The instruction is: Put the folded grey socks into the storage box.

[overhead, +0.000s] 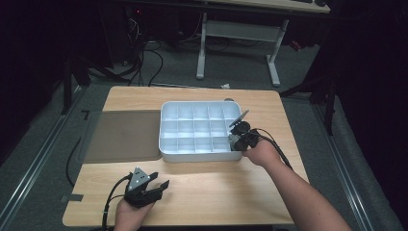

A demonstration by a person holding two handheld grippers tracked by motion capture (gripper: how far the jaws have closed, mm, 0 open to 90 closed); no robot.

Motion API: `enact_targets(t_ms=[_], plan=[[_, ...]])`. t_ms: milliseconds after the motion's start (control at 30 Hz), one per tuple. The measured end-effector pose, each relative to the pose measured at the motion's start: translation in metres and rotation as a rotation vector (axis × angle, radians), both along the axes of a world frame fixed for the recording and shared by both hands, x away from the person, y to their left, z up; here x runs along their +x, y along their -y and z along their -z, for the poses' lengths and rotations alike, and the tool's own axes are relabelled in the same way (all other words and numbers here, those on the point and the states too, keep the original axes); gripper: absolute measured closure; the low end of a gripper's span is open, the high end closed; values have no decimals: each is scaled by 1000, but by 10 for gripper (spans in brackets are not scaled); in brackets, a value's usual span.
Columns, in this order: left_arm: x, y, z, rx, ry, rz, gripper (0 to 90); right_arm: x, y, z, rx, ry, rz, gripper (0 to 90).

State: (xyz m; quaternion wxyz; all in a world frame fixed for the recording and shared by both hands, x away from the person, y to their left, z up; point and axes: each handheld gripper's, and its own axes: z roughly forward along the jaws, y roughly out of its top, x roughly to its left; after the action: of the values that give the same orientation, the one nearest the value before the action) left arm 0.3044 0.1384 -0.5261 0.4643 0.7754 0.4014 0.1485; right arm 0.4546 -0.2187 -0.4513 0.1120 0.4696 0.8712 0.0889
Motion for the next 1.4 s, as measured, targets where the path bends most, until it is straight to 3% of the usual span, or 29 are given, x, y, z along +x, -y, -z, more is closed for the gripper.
enact_targets(t_ms=[200, 233, 267, 800, 933, 967, 1200, 1233, 1400], plan=[[0, 0, 0, 0, -1, 1, 441, 1, 0, 2, 5, -6, 2, 728], [0, 0, 0, 0, -1, 1, 441, 0, -1, 2, 3, -16, 28, 728], [0, 0, 0, 1, -1, 1, 441, 1, 0, 3, 6, -9, 7, 727], [0, 1, 0, 2, -3, 4, 441, 2, -1, 9, 13, -14, 13, 711], [0, 1, 1, 0, -4, 4, 440, 2, -3, 4, 24, -33, 40, 632], [0, 1, 1, 0, -5, 4, 441, 3, -2, 2, 27, -32, 25, 608], [0, 2, 1, 1, -6, 6, 440, 2, 6, -17, 73, -21, 36, 587], [0, 2, 1, 1, -7, 6, 440, 1, 7, -21, 76, -21, 37, 601], [0, 3, 1, 3, -6, 7, 440, -6, 7, -33, 78, 0, 12, 854]])
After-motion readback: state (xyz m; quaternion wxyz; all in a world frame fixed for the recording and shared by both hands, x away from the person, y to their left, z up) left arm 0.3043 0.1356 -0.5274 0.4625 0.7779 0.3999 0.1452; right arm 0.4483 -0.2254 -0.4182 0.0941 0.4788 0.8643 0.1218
